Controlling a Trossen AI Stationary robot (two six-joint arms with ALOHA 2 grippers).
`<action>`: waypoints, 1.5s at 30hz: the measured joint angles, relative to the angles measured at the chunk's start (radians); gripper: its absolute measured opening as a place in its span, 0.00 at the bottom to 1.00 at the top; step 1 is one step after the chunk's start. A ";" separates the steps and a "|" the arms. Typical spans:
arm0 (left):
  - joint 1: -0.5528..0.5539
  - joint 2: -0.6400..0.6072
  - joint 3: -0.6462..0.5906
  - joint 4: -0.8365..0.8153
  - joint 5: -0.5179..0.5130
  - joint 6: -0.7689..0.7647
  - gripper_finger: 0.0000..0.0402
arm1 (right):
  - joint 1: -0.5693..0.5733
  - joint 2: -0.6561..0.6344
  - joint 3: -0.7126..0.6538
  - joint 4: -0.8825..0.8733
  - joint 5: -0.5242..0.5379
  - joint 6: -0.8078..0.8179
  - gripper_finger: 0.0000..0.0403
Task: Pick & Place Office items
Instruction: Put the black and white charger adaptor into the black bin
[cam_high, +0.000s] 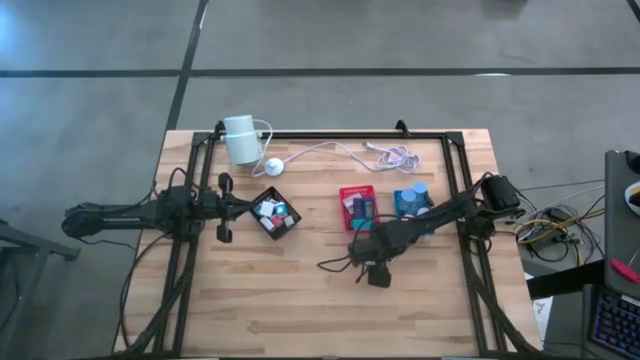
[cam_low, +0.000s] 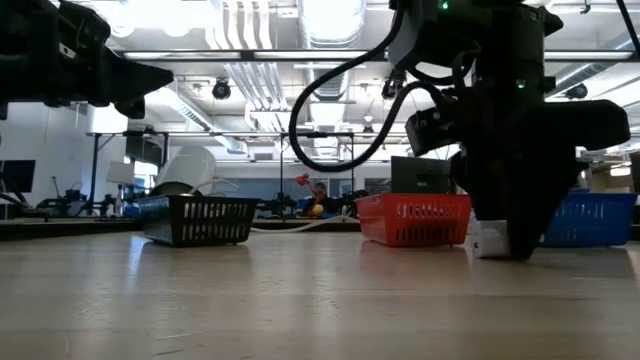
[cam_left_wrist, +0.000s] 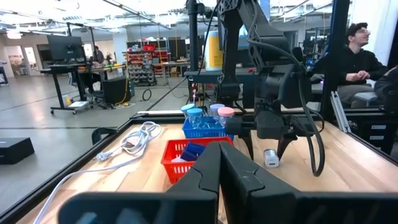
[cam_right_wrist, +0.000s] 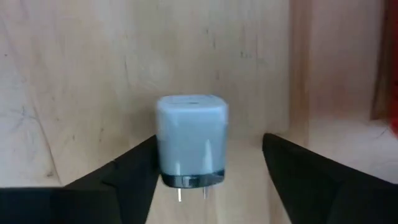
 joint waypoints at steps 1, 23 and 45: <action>0.000 0.000 0.000 0.000 0.000 0.000 0.02 | 0.000 -0.004 0.000 0.004 0.003 -0.010 0.67; 0.000 0.000 0.000 -0.022 0.000 -0.016 0.02 | 0.003 -0.015 -0.002 0.023 -0.023 -0.101 0.50; 0.000 0.000 -0.001 -0.033 0.000 -0.015 0.02 | 0.010 -0.015 -0.009 0.035 -0.005 -0.297 0.51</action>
